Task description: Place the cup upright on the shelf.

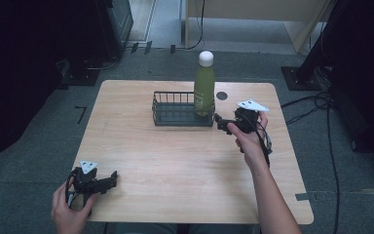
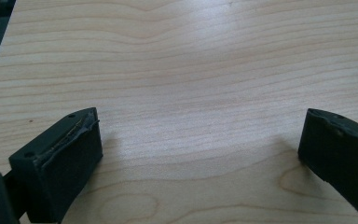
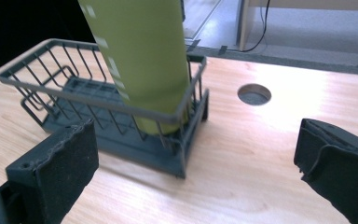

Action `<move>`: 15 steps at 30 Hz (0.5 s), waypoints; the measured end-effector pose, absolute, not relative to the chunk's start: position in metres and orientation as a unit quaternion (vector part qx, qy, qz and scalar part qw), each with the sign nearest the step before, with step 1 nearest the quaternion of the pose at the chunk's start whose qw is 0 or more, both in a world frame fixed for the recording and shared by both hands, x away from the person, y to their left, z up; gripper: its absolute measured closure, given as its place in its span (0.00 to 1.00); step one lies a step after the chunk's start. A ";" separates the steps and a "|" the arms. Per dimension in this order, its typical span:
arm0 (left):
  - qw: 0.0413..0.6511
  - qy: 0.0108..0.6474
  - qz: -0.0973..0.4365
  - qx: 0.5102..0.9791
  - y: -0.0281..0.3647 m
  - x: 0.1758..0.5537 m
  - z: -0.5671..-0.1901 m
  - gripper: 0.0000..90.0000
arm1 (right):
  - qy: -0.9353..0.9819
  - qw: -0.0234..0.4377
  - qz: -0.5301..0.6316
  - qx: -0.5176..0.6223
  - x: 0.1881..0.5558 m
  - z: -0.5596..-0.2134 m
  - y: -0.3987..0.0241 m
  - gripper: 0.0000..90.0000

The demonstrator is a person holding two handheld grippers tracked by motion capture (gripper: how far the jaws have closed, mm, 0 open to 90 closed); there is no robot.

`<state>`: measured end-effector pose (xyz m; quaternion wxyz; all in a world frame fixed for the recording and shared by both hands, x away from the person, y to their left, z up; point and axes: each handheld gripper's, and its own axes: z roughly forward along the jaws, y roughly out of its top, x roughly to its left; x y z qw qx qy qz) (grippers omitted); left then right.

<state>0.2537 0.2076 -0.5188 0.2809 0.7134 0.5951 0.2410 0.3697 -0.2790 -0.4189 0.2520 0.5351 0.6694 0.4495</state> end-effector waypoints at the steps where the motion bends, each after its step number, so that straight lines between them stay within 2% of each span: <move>1: 0.281 0.595 0.241 0.713 0.208 0.254 -0.519 0.00 | 0.669 0.251 0.449 0.536 0.367 -0.421 -0.281 0.00; 15: 0.281 0.595 0.242 0.713 0.208 0.254 -0.519 0.00 | 0.669 0.255 0.430 0.550 0.339 -0.447 -0.308 0.00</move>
